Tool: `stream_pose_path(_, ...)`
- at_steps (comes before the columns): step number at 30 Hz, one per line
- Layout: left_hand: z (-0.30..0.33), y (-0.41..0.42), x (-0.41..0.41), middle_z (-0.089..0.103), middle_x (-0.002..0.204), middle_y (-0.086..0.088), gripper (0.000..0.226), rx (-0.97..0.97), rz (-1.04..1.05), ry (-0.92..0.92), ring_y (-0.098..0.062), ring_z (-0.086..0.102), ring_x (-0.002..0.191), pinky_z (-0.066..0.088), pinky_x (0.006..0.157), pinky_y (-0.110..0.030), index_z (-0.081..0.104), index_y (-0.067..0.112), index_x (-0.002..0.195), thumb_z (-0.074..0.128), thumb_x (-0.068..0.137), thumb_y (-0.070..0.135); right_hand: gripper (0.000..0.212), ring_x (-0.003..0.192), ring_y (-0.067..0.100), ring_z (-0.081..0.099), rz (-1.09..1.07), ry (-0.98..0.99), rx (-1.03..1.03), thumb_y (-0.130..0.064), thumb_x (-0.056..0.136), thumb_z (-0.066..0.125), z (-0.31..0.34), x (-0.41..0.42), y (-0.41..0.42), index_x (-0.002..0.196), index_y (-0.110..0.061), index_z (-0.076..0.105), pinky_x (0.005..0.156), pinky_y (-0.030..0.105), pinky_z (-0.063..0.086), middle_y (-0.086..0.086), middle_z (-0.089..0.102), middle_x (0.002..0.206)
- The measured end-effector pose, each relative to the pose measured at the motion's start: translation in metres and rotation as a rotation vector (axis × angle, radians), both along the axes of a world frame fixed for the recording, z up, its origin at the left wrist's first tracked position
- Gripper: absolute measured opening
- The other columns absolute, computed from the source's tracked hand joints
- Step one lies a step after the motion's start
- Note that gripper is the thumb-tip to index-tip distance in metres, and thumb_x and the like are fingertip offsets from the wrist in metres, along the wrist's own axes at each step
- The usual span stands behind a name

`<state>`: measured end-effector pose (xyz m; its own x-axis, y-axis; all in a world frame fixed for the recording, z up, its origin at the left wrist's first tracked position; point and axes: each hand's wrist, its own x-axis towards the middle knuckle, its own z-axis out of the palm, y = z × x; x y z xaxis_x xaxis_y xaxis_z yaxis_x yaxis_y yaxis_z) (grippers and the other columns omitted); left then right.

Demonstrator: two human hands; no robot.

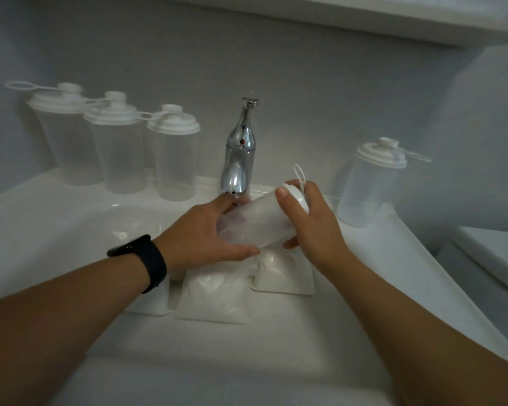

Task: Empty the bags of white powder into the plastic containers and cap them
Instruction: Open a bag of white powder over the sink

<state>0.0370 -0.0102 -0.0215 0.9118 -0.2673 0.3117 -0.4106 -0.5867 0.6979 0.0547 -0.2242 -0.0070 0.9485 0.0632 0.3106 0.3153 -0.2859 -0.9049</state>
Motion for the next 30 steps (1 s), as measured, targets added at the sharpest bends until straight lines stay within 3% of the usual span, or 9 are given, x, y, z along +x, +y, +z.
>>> stream_pose_path(2,0.002,-0.007,-0.003,0.062,0.120,0.020,0.080,0.105,0.028,-0.029,0.005,0.061,0.105,0.049,0.085,-0.010,0.045,0.041,0.138,0.088,0.072,0.052,0.033,0.095,0.015,0.068,-0.050,-0.027,-0.057,-0.062,0.094,0.057,0.000,0.001,0.001,0.112,-0.035,0.058,0.057,0.034,0.061,-0.006,0.064,0.107)
stream_pose_path(5,0.004,-0.022,-0.007,0.063,0.118,0.013,0.082,0.272,0.120,-0.100,-0.013,0.065,0.101,0.056,0.088,-0.036,0.040,0.041,0.139,0.084,0.071,0.057,0.046,0.093,0.013,0.067,-0.127,-0.116,-0.186,-0.081,0.085,0.047,0.001,0.005,0.004,0.104,-0.041,0.057,0.072,0.047,0.062,-0.012,0.065,0.098)
stream_pose_path(11,0.010,-0.019,-0.011,0.061,0.113,0.014,0.082,0.196,0.038,-0.050,-0.007,0.063,0.096,0.055,0.088,-0.029,0.044,0.037,0.139,0.088,0.071,0.048,0.054,0.079,0.013,0.068,-0.186,-0.158,-0.225,-0.085,0.081,0.043,0.010,0.001,-0.001,0.091,-0.036,0.062,0.068,0.049,0.062,-0.012,0.066,0.081)
stream_pose_path(16,0.016,-0.005,-0.013,0.060,0.110,0.017,0.080,0.170,0.002,-0.023,0.005,0.060,0.088,0.044,0.073,-0.005,0.048,0.036,0.140,0.090,0.071,0.038,0.055,0.072,0.017,0.069,-0.125,-0.172,-0.220,-0.086,0.082,0.041,0.011,-0.005,0.003,0.088,-0.035,0.061,0.066,0.051,0.060,-0.007,0.065,0.074)
stream_pose_path(23,0.018,0.001,-0.017,0.062,0.111,0.014,0.085,0.082,-0.035,0.045,-0.004,0.065,0.085,0.052,0.075,-0.012,0.049,0.037,0.144,0.092,0.071,0.031,0.056,0.082,0.014,0.067,-0.060,-0.198,-0.231,-0.082,0.085,0.035,0.013,-0.011,0.002,0.097,-0.032,0.059,0.072,0.052,0.060,-0.009,0.065,0.082)
stream_pose_path(27,0.017,0.004,-0.017,0.063,0.091,0.013,0.080,0.069,-0.051,0.113,-0.004,0.065,0.071,0.049,0.066,-0.013,0.053,0.037,0.139,0.093,0.071,0.028,0.055,0.084,0.014,0.067,-0.021,-0.143,-0.261,-0.083,0.082,0.034,0.011,-0.013,0.002,0.099,-0.036,0.056,0.074,0.053,0.060,-0.008,0.066,0.085)
stream_pose_path(30,0.018,0.007,-0.015,0.066,0.103,0.011,0.078,0.051,-0.069,0.144,-0.012,0.069,0.081,0.057,0.076,-0.022,0.055,0.037,0.136,0.094,0.070,0.028,0.053,0.082,0.014,0.066,-0.024,-0.141,-0.250,-0.081,0.083,0.035,0.012,-0.014,0.004,0.098,-0.035,0.055,0.073,0.053,0.059,-0.008,0.065,0.084)
